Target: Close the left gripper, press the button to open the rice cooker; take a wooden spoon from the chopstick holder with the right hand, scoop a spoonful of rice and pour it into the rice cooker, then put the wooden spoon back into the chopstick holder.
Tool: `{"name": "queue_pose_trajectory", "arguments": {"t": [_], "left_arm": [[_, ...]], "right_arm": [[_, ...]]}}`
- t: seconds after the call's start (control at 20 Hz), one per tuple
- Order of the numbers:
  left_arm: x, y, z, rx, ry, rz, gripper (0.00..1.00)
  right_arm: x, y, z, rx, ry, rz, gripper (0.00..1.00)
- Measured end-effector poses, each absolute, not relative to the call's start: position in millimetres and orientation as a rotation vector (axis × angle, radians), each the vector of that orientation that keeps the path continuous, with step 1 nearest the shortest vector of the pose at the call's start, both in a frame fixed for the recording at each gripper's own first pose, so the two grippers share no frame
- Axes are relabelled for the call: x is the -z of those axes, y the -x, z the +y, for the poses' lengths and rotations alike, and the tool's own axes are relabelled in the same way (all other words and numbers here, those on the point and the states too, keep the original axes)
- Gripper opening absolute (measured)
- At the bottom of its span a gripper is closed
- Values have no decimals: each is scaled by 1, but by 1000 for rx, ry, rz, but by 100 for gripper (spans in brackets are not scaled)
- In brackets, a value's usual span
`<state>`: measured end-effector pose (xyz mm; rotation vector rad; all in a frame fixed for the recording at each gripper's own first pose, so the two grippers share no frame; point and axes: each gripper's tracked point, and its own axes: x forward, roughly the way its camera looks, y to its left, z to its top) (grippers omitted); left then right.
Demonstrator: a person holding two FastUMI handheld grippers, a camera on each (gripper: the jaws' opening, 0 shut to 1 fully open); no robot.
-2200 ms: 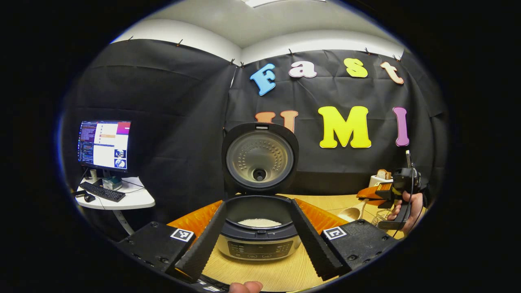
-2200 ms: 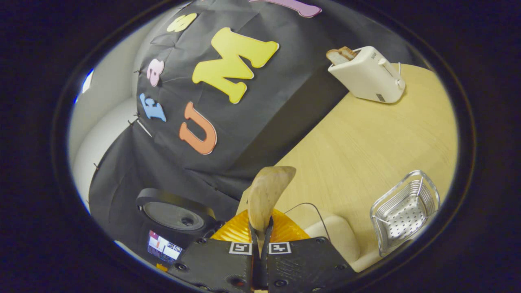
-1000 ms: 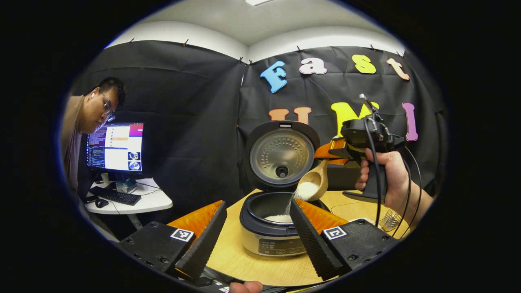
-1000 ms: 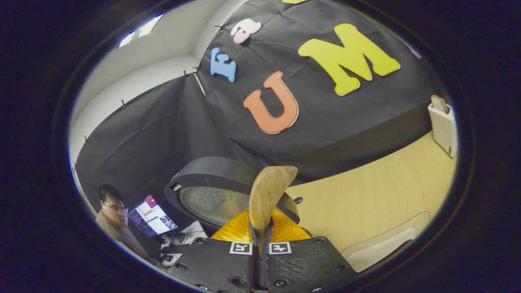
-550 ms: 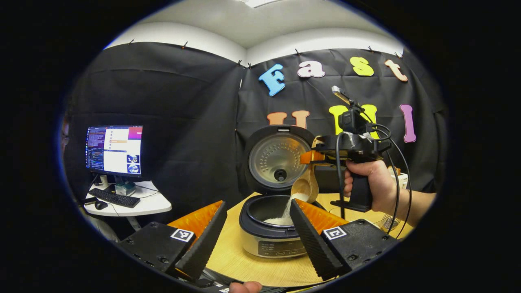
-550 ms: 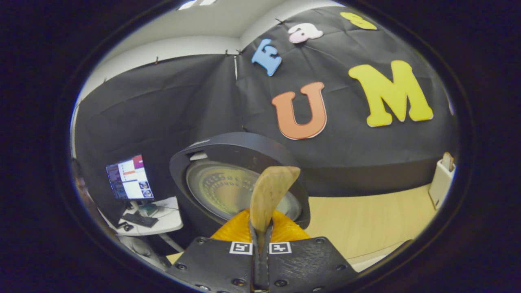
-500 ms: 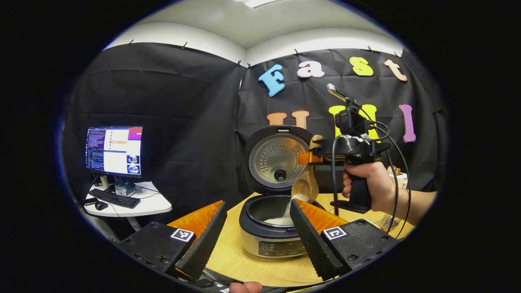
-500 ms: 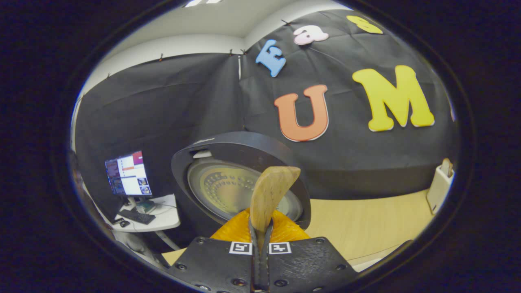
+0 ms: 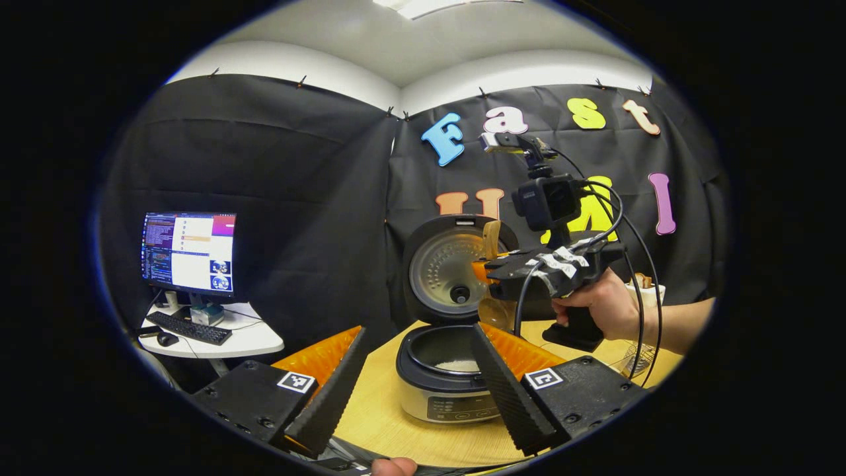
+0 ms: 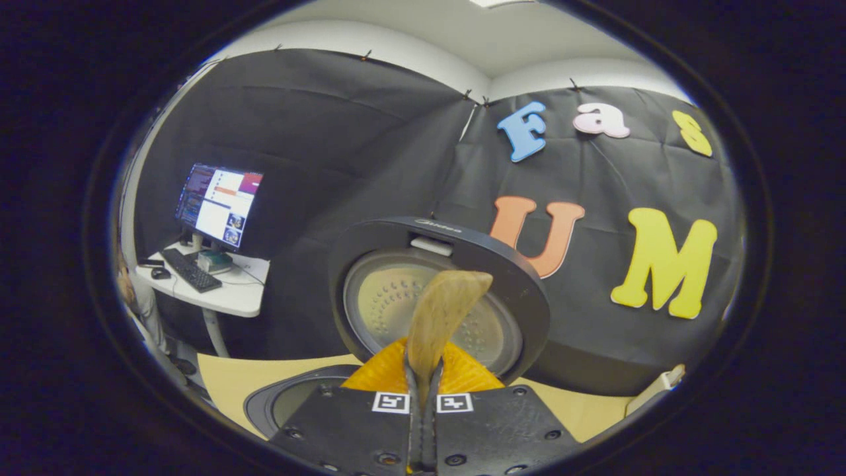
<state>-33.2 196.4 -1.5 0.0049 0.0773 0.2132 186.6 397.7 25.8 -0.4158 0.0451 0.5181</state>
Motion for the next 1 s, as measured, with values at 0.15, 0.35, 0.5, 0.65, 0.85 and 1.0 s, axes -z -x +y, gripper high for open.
{"name": "queue_pose_trajectory", "arguments": {"t": [0.15,0.35,0.5,0.65,0.85,1.0], "left_arm": [[5,35,204,-234,7,86,99],[0,36,200,-219,33,76,99],[-9,40,202,-222,41,52,99],[-14,40,195,-195,63,33,98],[-12,39,193,-205,56,43,99],[-8,36,187,-198,56,56,98]], "right_arm": [[-26,-180,403,-533,462,18,0],[-22,-173,402,-568,351,78,0],[-25,-169,394,-581,238,137,2],[-34,-163,375,-580,130,166,0],[-54,-152,335,-562,8,167,0],[-62,-145,292,-524,-45,170,0]]}}
